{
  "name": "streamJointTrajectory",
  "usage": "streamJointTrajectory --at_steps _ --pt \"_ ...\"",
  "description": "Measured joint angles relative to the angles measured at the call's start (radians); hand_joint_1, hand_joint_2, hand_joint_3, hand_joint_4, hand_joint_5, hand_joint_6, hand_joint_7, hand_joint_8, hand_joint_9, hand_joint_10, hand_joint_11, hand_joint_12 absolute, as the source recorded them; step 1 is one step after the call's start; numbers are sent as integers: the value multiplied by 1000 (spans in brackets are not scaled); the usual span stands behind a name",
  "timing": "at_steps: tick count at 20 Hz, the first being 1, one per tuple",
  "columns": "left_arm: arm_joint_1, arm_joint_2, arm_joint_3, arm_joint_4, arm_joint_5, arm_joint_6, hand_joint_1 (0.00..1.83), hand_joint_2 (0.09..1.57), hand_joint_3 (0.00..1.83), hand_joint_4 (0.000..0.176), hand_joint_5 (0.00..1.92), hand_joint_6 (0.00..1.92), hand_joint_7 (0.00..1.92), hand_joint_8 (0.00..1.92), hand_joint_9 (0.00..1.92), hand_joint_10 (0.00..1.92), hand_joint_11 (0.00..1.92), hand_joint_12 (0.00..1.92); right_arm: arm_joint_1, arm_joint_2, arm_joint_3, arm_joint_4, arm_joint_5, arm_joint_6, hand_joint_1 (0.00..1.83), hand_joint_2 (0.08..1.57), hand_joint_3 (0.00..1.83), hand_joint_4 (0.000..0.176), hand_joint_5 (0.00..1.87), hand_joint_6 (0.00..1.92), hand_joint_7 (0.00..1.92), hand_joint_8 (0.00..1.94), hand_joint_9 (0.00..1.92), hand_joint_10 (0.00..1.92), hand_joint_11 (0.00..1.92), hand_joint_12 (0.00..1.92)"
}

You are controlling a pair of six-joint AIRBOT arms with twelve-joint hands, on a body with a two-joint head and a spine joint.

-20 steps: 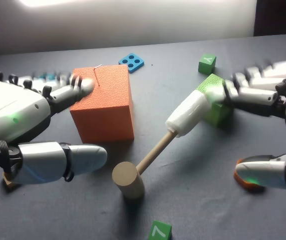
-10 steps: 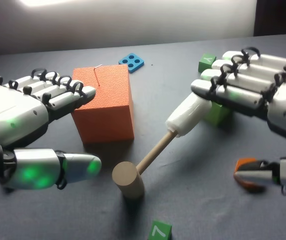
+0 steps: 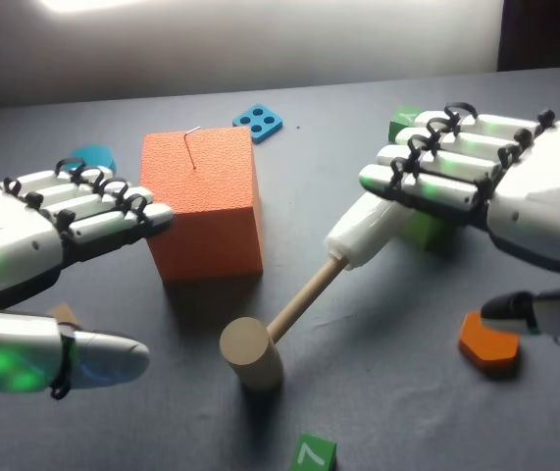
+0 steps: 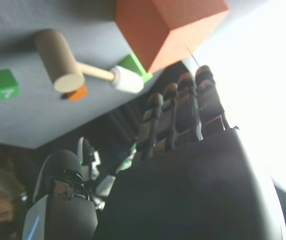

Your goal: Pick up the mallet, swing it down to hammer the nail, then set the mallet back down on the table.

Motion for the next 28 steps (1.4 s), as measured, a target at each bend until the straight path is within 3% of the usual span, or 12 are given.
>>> streamJointTrajectory --at_steps 1,3,4,6,9,13,28 --pt "13 -10 10 9 -26 -19 0 1128 6 0 18 5 10 3 0 0 0 0 23 -10 14 5 -35 0 1260 989 0 0 0 0 0 0 0 0 38 20" --pt "30 -39 23 23 -70 -37 0 1131 7 0 15 3 7 3 0 0 0 0 43 -22 21 -1 -69 -3 1264 987 0 0 0 0 0 0 0 0 42 28" --pt "34 -53 32 28 -88 -41 0 1131 7 0 19 5 11 4 0 0 0 0 51 -25 22 -1 -89 -2 1255 961 0 0 37 2 0 0 0 0 8 261" --pt "37 -75 55 46 -106 -55 0 1130 5 0 4 1 3 1 0 0 0 0 94 -48 46 -1 -182 1 1256 949 0 0 52 1 2 0 3 1 0 361" --pt "37 -102 98 72 -124 -91 0 1131 5 0 0 0 0 0 0 0 0 0 198 -61 82 -1 -338 3 1256 949 0 0 52 0 2 0 3 1 0 362" --pt "37 -127 137 85 -131 -93 0 1130 3 0 0 0 2 1 0 0 0 0 259 -105 130 -1 -471 0 1250 948 0 0 54 1 5 2 9 4 0 360" --pt "30 -163 201 139 -108 -94 0 1140 4 0 16 4 18 2 2 0 0 0 321 -377 372 -2 -641 43 1250 948 0 0 54 1 5 2 9 4 0 360"
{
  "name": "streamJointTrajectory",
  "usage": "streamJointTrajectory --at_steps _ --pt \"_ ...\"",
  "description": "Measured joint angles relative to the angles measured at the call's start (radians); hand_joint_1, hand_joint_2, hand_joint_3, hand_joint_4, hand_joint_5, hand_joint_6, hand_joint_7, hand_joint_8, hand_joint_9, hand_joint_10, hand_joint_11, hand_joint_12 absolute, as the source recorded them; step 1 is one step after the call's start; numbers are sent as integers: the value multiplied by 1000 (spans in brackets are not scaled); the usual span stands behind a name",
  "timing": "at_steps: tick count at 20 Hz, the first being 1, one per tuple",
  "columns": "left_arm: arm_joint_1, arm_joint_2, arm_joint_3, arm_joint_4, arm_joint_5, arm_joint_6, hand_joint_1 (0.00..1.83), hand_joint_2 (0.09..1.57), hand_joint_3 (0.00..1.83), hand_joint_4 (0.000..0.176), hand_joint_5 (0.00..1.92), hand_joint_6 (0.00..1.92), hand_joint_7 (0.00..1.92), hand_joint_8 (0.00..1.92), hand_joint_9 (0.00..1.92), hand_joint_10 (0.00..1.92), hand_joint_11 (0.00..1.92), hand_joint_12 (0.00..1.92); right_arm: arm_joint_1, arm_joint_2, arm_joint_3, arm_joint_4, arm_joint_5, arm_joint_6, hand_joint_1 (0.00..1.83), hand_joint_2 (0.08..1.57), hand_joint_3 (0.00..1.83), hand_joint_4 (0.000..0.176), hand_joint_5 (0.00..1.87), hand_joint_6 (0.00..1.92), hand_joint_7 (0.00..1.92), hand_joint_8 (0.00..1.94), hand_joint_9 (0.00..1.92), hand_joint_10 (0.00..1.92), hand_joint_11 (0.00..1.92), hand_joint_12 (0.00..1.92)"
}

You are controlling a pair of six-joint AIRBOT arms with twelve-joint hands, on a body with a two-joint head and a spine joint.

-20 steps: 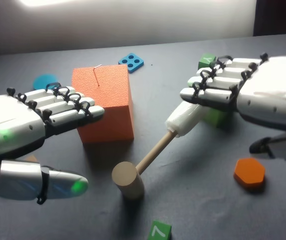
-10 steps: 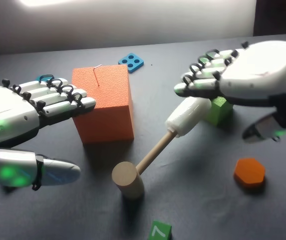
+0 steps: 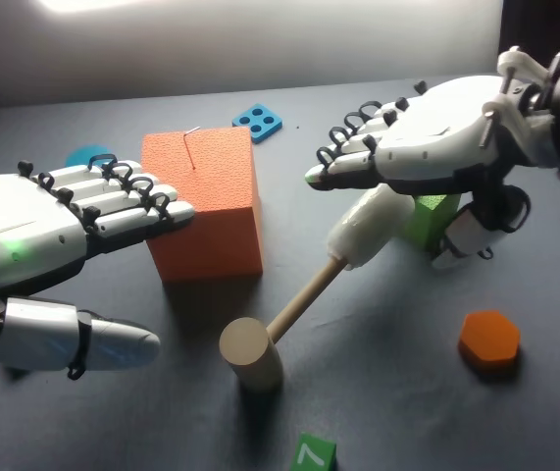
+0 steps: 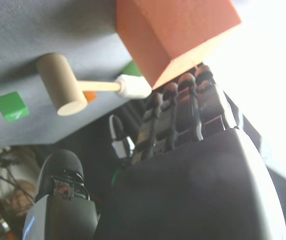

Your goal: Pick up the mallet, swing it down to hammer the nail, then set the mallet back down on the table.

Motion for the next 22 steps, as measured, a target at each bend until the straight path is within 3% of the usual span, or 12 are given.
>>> streamJointTrajectory --at_steps 20,21,22 --pt "-21 -39 46 12 31 3 0 1149 5 0 5 0 3 0 1 0 0 0 -74 -200 187 -18 7 -2 1256 948 0 0 52 0 2 0 3 1 0 361" --pt "-22 -39 50 13 29 3 0 1154 7 0 19 7 15 6 8 3 0 0 -75 -210 201 -19 7 -2 1250 948 0 0 54 1 5 2 9 4 0 360" --pt "-22 -40 51 12 29 3 0 1155 7 0 14 4 9 3 1 0 0 0 -77 -217 213 -20 9 -2 1121 1028 22 0 113 15 55 12 59 17 0 447"
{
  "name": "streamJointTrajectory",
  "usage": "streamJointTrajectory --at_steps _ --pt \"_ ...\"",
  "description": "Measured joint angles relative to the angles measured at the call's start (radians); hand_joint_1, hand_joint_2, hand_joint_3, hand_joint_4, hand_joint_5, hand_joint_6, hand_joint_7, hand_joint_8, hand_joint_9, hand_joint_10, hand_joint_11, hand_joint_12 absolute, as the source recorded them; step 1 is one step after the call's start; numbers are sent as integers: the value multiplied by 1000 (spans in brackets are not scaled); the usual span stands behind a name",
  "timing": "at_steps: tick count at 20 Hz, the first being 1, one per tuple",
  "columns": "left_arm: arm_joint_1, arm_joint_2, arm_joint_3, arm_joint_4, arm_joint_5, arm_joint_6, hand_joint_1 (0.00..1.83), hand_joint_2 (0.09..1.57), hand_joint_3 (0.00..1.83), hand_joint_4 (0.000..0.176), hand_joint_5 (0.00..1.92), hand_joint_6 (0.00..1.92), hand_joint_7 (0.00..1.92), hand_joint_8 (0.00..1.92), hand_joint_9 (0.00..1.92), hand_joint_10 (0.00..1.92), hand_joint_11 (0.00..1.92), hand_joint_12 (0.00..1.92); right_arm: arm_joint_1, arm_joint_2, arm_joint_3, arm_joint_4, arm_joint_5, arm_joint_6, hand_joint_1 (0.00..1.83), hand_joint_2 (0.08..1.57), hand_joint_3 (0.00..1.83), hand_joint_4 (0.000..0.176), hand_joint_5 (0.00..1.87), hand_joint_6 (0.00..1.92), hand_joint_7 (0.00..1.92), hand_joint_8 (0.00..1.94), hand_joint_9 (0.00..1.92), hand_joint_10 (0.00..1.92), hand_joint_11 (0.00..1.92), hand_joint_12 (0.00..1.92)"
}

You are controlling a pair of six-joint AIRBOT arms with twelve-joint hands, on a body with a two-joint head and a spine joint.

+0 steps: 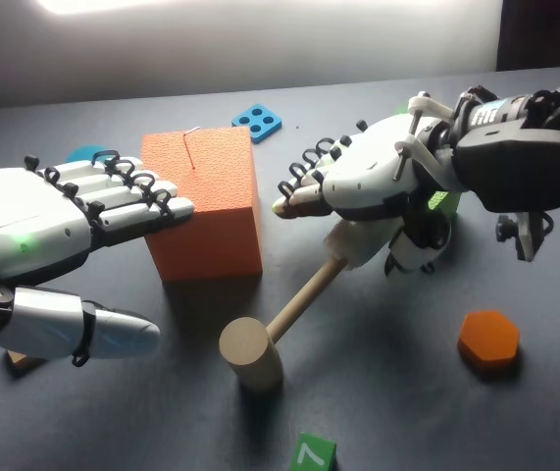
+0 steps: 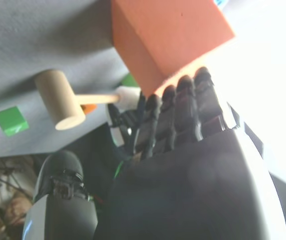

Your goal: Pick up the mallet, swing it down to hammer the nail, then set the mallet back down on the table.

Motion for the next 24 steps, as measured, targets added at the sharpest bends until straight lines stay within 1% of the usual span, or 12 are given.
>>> streamJointTrajectory --at_steps 1,2,5,10,11,12,14,16,17,19,21,24 --pt "0 -4 5 -1 0 0 0 1155 7 0 14 4 9 3 1 0 0 0 0 -5 9 -2 0 0 1121 1028 22 0 113 15 55 12 59 17 0 447" --pt "-2 -9 8 -1 4 0 0 1147 3 0 12 3 11 3 1 0 0 0 -2 -11 16 -5 -2 0 1121 1057 14 0 101 2 77 5 70 9 0 289" --pt "-8 -11 11 -1 5 0 0 1159 8 0 16 4 20 6 5 2 0 0 -14 -22 20 -2 -2 1 1167 975 0 0 179 11 119 3 111 10 0 478" --pt "-10 -18 11 -2 12 0 0 1154 3 0 32 8 36 10 10 4 0 0 -26 -40 26 -1 -1 2 1137 1062 10 0 141 0 91 0 90 0 0 323" --pt "-9 -18 11 -2 13 0 0 1154 3 0 32 8 36 10 10 4 0 0 -26 -40 28 0 -1 2 1137 1062 10 0 141 0 91 0 90 0 0 323" --pt "-9 -18 11 -2 14 -2 0 1156 4 0 24 4 27 5 9 3 0 0 -26 -47 39 -1 2 2 1125 1025 3 0 193 3 148 3 159 1 0 501" --pt "-7 -18 10 -3 14 -4 0 1160 5 0 12 1 15 1 0 0 0 0 -26 -50 50 -2 2 1 1056 1048 7 0 132 0 72 0 76 0 0 401" --pt "2 -18 8 -7 10 -8 0 1164 6 0 26 7 24 6 6 2 0 0 -30 -50 57 -3 3 0 1119 1038 0 0 180 6 129 9 134 11 0 453" --pt "2 -18 8 -7 10 -10 0 1164 6 0 22 5 23 5 5 2 0 0 -32 -50 58 -6 3 0 1061 1035 0 0 217 16 143 9 126 3 0 473" --pt "3 -18 4 0 9 -31 0 1156 2 0 21 3 25 4 8 3 0 0 -37 -50 62 -7 4 -1 1114 1053 1 0 160 2 107 0 89 0 0 266" --pt "3 -18 4 31 10 -64 0 1158 2 0 27 5 27 5 14 4 0 0 -43 -52 66 -8 6 0 1114 1056 3 0 134 0 96 0 90 1 0 272" --pt "3 -18 4 33 11 -67 0 1155 1 0 16 5 20 6 8 3 0 0 -44 -52 66 -8 8 -1 1131 1021 0 0 178 10 132 7 121 9 0 427"
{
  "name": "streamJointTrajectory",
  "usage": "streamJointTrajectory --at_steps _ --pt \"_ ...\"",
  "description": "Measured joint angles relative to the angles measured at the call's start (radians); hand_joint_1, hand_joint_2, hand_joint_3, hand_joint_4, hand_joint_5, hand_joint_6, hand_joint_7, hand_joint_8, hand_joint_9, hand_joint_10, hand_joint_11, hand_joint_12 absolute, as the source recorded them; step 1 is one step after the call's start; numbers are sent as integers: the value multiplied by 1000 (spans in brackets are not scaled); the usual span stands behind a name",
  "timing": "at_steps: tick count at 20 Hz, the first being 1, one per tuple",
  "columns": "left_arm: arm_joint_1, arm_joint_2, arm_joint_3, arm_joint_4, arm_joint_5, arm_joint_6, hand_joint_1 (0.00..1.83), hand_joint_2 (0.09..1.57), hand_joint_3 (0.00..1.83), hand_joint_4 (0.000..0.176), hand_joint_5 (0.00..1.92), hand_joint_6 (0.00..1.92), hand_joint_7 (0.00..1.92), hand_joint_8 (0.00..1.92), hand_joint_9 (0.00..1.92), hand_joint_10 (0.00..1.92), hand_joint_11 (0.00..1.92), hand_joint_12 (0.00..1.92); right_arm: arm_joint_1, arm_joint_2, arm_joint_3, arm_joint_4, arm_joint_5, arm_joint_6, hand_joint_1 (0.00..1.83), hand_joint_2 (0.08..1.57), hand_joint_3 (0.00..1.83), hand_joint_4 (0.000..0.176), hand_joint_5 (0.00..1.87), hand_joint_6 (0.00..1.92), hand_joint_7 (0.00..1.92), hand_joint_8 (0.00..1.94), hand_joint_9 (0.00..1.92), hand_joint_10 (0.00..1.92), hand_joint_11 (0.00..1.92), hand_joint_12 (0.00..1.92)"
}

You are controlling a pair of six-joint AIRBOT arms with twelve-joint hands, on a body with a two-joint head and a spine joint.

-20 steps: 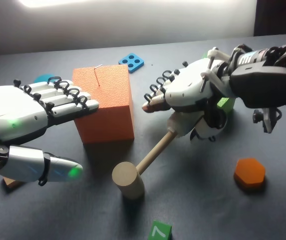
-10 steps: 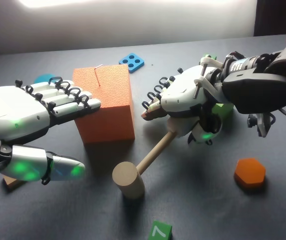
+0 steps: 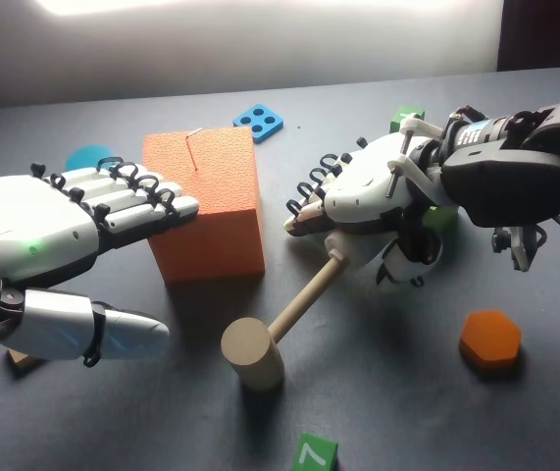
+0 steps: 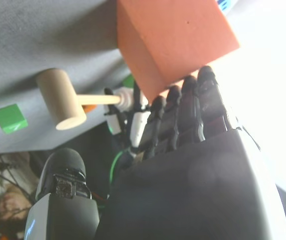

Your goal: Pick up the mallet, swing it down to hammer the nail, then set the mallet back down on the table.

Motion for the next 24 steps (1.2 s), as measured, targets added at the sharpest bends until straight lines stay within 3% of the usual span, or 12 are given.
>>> streamJointTrajectory --at_steps 3,5,7,9,15,16,17,18,21,22,23,24 --pt "0 0 0 0 1 0 0 1161 3 0 28 9 27 8 19 7 1 0 0 -6 0 -1 0 0 1134 986 0 0 234 10 192 9 189 11 0 571" --pt "0 0 0 0 1 0 0 1162 3 0 37 11 38 11 31 11 4 2 0 -7 0 0 0 0 1119 1051 15 0 164 0 101 0 105 0 0 469" --pt "-1 -2 8 8 -2 -1 0 1160 2 0 44 11 48 12 34 10 0 0 -1 -7 0 0 1 0 1096 1042 21 0 193 1 138 2 139 2 0 559" --pt "-3 -6 13 7 -2 -4 0 1159 1 0 34 5 32 4 17 1 0 0 -1 -7 0 -1 1 0 1098 1076 14 0 170 0 114 1 87 6 0 289" --pt "-5 -14 23 12 -5 -5 0 1160 1 0 27 0 30 1 10 0 0 0 -1 -9 0 0 3 0 1028 1089 4 0 380 20 369 18 308 38 0 769" --pt "-5 -15 23 12 -6 -5 0 1160 1 0 25 0 33 2 13 2 0 0 -1 -9 0 0 9 0 1032 1038 0 0 361 6 324 5 286 17 0 719" --pt "-5 -15 23 12 -6 -5 0 1162 2 0 27 1 36 3 13 2 0 0 -1 -9 0 0 16 0 1024 1071 1 0 492 42 486 50 436 72 0 1012" --pt "-5 -15 23 12 -6 -5 0 1163 2 0 27 1 32 1 11 1 0 0 -1 -9 0 2 22 1 1046 1110 3 0 603 49 612 51 525 95 0 1128" --pt "-7 -16 23 12 -5 -5 0 1143 0 0 51 8 57 8 32 7 1 0 -1 -9 0 2 50 1 1063 1095 0 0 817 108 809 99 675 153 111 1184" --pt "-7 -17 23 12 -5 -5 0 1145 0 0 34 1 39 1 15 1 0 0 0 -9 0 2 55 1 1005 1097 0 0 782 92 784 188 655 285 118 1209" --pt "-7 -17 23 12 -5 -5 0 1148 0 0 29 0 37 1 14 1 0 0 0 -9 0 2 57 1 994 1083 0 0 776 227 571 827 520 753 125 1310" --pt "-7 -17 23 12 -5 -5 0 1148 0 0 40 5 51 7 27 7 0 0 0 -9 0 2 59 1 981 1180 5 22 784 1069 410 1266 392 1149 105 1447"
